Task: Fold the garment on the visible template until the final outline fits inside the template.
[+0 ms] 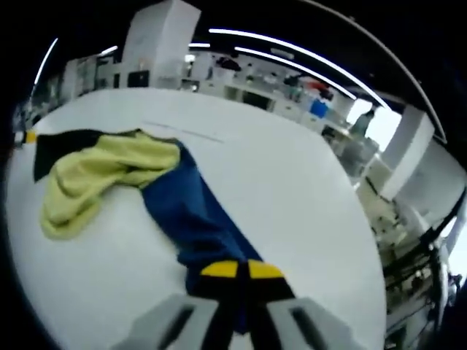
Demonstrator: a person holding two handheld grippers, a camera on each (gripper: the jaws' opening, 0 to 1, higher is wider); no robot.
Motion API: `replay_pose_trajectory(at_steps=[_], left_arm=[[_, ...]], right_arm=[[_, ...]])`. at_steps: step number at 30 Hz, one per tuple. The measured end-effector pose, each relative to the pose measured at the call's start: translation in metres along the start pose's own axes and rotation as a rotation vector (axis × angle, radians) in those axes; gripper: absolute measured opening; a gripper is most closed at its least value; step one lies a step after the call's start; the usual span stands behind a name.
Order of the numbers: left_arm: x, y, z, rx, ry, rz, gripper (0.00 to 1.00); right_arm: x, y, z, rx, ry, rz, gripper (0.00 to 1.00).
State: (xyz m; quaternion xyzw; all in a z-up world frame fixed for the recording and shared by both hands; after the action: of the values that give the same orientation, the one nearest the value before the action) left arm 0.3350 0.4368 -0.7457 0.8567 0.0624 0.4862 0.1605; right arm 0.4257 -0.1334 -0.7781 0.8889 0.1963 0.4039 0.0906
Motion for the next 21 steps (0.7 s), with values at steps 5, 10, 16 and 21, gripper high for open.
replay_pose_trajectory(at_steps=[5,10,16,21], left_arm=[[0.003,-0.016,0.001,0.031,0.012,-0.035,0.00],[0.002,-0.031,0.003,0.076,-0.011,-0.020,0.00],[-0.002,-0.042,0.007,0.116,-0.049,0.010,0.00],[-0.002,-0.053,0.011,0.135,-0.065,0.010,0.00]], right_arm=[[-0.001,0.008,0.008,-0.001,-0.029,-0.039,0.00],[0.000,0.014,0.011,-0.010,-0.038,-0.058,0.00],[0.002,0.016,0.015,-0.016,-0.048,-0.067,0.00],[0.003,0.020,0.020,-0.020,-0.061,-0.101,0.00]])
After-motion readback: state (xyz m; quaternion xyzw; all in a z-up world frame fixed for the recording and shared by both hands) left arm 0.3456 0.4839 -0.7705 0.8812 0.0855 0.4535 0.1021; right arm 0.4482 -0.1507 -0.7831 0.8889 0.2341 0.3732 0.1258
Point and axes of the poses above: the point that each gripper's makers call its tool centre point, and the gripper's own axes: z roughly forward along the fingers, y roughly to its right, x roughly out of its top, the point moved 3 cm from there along -z, roughly backward along the fingers, and after that the axes turned 5 degrees about -x, right-handed, at the moved point
